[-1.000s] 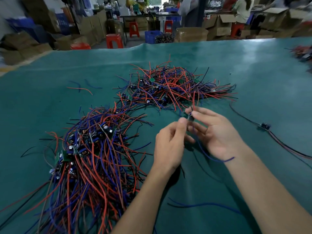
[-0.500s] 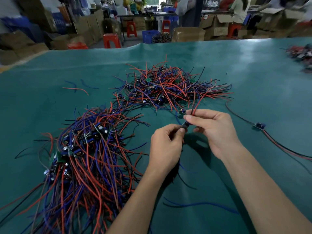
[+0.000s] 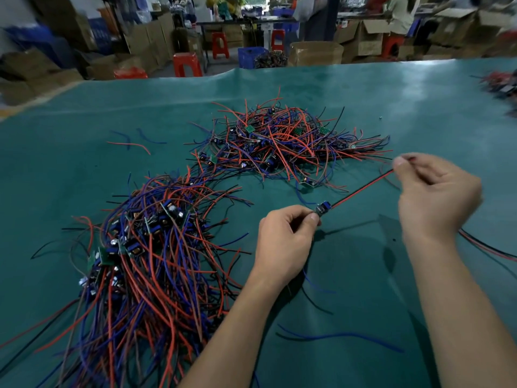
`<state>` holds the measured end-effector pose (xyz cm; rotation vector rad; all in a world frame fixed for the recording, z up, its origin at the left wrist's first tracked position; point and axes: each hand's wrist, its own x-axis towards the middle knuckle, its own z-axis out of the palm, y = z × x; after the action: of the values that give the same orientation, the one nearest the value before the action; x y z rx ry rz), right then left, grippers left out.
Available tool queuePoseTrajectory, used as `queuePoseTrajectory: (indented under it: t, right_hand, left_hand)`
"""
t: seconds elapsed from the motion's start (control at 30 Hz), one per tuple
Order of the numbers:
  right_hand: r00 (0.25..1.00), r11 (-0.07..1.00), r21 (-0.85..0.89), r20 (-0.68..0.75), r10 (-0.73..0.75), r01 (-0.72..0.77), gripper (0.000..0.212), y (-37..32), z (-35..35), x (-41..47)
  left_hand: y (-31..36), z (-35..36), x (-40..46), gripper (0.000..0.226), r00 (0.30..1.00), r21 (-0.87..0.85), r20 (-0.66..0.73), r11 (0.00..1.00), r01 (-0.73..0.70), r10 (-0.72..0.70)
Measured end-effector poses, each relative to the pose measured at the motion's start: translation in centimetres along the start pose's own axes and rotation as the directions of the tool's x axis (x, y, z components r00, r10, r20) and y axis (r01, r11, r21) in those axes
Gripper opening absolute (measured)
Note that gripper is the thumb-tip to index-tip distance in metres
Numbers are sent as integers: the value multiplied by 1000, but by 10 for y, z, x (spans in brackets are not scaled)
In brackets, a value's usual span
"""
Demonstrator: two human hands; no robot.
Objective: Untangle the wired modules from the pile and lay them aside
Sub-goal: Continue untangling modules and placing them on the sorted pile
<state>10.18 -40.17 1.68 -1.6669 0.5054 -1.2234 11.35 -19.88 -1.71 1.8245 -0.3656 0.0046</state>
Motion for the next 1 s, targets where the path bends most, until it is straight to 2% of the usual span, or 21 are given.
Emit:
queuePoseTrajectory:
  t: [0.07, 0.13, 0.2, 0.23, 0.3, 0.37, 0.4, 0.43, 0.53, 0.6, 0.7, 0.8, 0.9, 1.0]
  right_hand:
    - [993, 997, 60, -110, 49, -43, 3, 0, -4, 4]
    - [976, 990, 98, -181, 121, -105, 8, -2, -4, 1]
    - [966, 984, 37, -188, 179, -175, 15, -5, -1, -5]
    - [972, 979, -22, -126, 197, -201, 21, -6, 2, -9]
    - [952, 969, -87, 187, 244, -232, 27, -9, 11, -23]
    - [796, 964, -163, 545, 264, -208, 27, -17, 21, -42]
    - [720, 968, -173, 647, 252, -183, 30, -19, 26, -51]
    - [682, 974, -149, 695, 227, -171, 34, -21, 29, -58]
    - [722, 990, -26, 682, 119, -138, 29, -22, 32, -64]
    - [777, 999, 0, 629, 26, -33, 21, -22, 28, -59]
    - [880, 991, 130, 471, -56, -7, 16, -29, 21, -46]
    - [955, 966, 255, 294, -39, -39, 19, -54, 12, -31]
    - [960, 912, 409, 258, -105, -10, 19, -104, 12, -21]
    - [891, 881, 468, 368, -265, 68, 22, -155, 33, -30]
  left_hand:
    - [0, 0, 0, 21, 1000, -12, -24, 1000, 3, -3]
    - [-2, 1, 1, 20, 996, -38, -86, 999, 29, -32]
    - [-2, 0, 3, 20, 987, -88, -150, 995, 46, -59]
    - [-2, 0, 3, 20, 983, -99, -173, 994, 48, -65]
    - [-2, 0, 4, 20, 977, -110, -205, 993, 40, -62]
    - [0, -1, 3, 19, 976, -114, -214, 993, 13, -38]
    - [1, -1, 3, 19, 979, -97, -202, 995, -1, -18]
    - [2, -1, 3, 18, 984, -75, -179, 997, -14, 0]
    - [4, -1, 1, 16, 993, -64, -113, 998, -21, 14]
    - [5, 0, 0, 16, 996, -32, -88, 999, -24, 21]
    - [6, 1, -1, 16, 999, 3, -40, 999, -36, 36]
    - [5, 1, -2, 17, 999, 4, -24, 999, -34, 34]
    - [4, 1, -2, 17, 999, 65, -35, 997, -29, 31]
    - [3, 1, -1, 18, 999, 133, -51, 991, -12, 18]
